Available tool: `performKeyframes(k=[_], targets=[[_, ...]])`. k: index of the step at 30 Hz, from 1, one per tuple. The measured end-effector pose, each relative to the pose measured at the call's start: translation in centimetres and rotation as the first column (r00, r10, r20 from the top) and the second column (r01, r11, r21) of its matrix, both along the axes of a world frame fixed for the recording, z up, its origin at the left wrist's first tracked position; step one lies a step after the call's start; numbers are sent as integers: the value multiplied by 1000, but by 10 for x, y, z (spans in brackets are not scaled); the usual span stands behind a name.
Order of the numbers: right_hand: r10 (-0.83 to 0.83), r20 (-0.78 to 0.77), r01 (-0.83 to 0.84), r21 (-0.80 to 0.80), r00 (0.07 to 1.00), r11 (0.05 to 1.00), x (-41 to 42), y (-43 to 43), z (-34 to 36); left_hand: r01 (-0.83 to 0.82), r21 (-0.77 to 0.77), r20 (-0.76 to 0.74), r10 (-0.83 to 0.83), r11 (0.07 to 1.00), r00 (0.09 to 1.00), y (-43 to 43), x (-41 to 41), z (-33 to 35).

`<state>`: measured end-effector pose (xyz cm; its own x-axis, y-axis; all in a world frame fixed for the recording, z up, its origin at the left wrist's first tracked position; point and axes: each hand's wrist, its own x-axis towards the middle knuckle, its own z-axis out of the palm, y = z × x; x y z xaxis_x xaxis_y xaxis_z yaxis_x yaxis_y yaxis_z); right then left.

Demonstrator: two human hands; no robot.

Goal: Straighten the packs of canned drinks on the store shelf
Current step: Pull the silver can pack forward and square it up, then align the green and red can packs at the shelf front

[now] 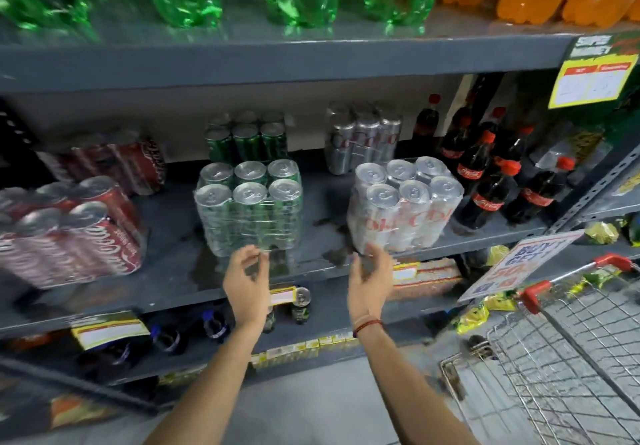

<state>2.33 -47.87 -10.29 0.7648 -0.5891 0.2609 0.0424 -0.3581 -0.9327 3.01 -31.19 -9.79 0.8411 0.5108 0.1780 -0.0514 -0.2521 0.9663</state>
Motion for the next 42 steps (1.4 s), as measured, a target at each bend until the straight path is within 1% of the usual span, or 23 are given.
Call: performKeyframes(k=[2,4,5,7,9,11,13,15,20,25,33,37,42], targets=[[162,-49,-161,25,986,987,11,26,9,-89,29,-10,89,996,996,27,-1,2],[326,-174,-319,68,929,945,30,43,19,-112,117,-78,121,987,990,54,5,2],[386,-261,-382,67,885,922,40,49,25,-79,160,-137,102,984,985,66,10,2],[473,-413,-492,69,778,868,60,57,32,77,191,-227,-32,979,973,89,25,-1],[513,-484,-554,69,708,830,75,64,37,247,176,-320,-182,953,930,104,38,-2],[532,-503,-583,69,680,810,81,67,36,336,146,-383,-260,931,887,110,46,0],[522,-512,-588,40,682,808,80,67,34,340,163,-367,-263,926,892,109,47,1],[512,-491,-585,6,705,811,77,65,29,332,186,-344,-255,925,903,107,44,0],[507,-455,-573,-10,732,819,63,59,22,329,309,-301,-237,892,924,106,21,-8],[512,-418,-573,-25,750,819,41,51,18,285,380,-261,-194,880,946,100,-1,-10],[545,-359,-576,23,758,817,30,46,11,266,428,-230,-181,864,956,103,-9,-12],[555,-315,-576,32,770,817,24,46,13,268,417,-211,-195,868,958,106,-11,-15],[548,-291,-573,-3,785,819,21,45,10,303,425,-223,-226,853,948,109,-11,-15]])
